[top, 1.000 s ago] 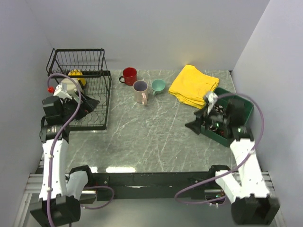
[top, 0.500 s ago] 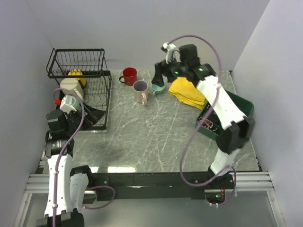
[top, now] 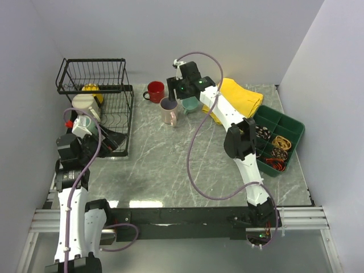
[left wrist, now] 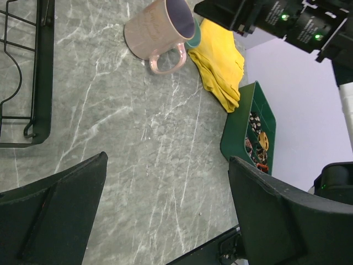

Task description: Load the cups into the dish rack

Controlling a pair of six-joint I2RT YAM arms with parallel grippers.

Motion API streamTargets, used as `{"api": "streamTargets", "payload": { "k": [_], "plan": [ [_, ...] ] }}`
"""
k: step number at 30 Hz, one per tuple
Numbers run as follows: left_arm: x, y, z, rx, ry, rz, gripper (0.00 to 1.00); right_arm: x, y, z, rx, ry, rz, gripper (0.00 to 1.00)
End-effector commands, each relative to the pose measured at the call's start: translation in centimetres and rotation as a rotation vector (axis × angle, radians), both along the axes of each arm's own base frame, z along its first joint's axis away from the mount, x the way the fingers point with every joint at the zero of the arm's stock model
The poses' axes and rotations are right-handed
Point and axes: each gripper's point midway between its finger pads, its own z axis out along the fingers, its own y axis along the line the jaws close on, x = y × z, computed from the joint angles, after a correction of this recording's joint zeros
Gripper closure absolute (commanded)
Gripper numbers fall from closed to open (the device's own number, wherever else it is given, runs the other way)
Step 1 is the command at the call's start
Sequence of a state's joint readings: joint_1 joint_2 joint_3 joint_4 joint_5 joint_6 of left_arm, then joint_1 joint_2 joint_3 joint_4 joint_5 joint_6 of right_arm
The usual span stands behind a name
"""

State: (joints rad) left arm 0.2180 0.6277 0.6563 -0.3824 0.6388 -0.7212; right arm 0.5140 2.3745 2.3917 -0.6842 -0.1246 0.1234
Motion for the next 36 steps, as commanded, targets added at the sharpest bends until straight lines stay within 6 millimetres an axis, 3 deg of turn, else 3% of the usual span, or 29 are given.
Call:
{"api": "streamTargets", "payload": {
  "k": [1, 6, 14, 20, 21, 23, 24, 25, 31, 32, 34, 35, 36],
  "plan": [
    [0.3, -0.3, 0.7, -0.005, -0.039, -0.021, 0.04, 1.5, 0.5, 2.1, 0.043, -0.070, -0.030, 0.28],
    [0.4, -0.3, 0.3, -0.013, -0.030, -0.025, 0.04, 1.5, 0.9, -1.8, 0.017, -0.008, -0.010, 0.32],
    [0.4, -0.4, -0.1, -0.021, -0.021, -0.030, 0.04, 2.3, 1.7, -3.9, 0.007, -0.007, -0.013, 0.38],
    [0.0, -1.2, 0.2, -0.076, -0.034, -0.059, 0.04, 2.1, 2.1, -4.7, 0.010, 0.010, 0.001, 0.58],
    [0.0, -1.3, 0.3, -0.085, -0.037, -0.065, 0.04, 1.9, 2.2, -4.6, 0.014, 0.012, 0.000, 0.66],
    [0.0, -1.6, 0.7, -0.108, -0.043, -0.079, 0.04, 1.6, 2.4, -4.3, 0.023, 0.015, 0.003, 0.70],
    [-0.1, -1.7, 0.8, -0.120, -0.043, -0.078, 0.04, 1.4, 2.5, -4.6, 0.030, 0.029, 0.002, 0.79],
    [-0.2, -1.8, 0.9, -0.127, -0.043, -0.086, 0.03, 1.1, 2.8, -4.5, 0.038, 0.037, 0.008, 0.82],
    [-0.7, -2.7, 1.6, -0.206, -0.056, -0.124, 0.04, -0.6, 3.6, -2.3, 0.105, 0.067, 0.016, 1.00],
    [-0.8, -3.0, 1.7, -0.219, -0.056, -0.132, 0.04, -0.8, 3.6, -0.4, 0.130, 0.049, 0.018, 1.00],
    [-1.0, -3.4, 2.5, -0.267, -0.069, -0.149, 0.04, -1.6, 3.8, 1.1, 0.174, 0.055, 0.027, 1.00],
    [-1.2, -3.8, 2.8, -0.289, -0.076, -0.167, 0.04, -2.0, 3.6, 3.6, 0.204, 0.024, 0.033, 1.00],
    [-1.3, -4.2, 3.2, -0.340, -0.071, -0.174, 0.03, -2.3, 3.5, 4.7, 0.225, 0.016, 0.033, 1.00]
  ]
}}
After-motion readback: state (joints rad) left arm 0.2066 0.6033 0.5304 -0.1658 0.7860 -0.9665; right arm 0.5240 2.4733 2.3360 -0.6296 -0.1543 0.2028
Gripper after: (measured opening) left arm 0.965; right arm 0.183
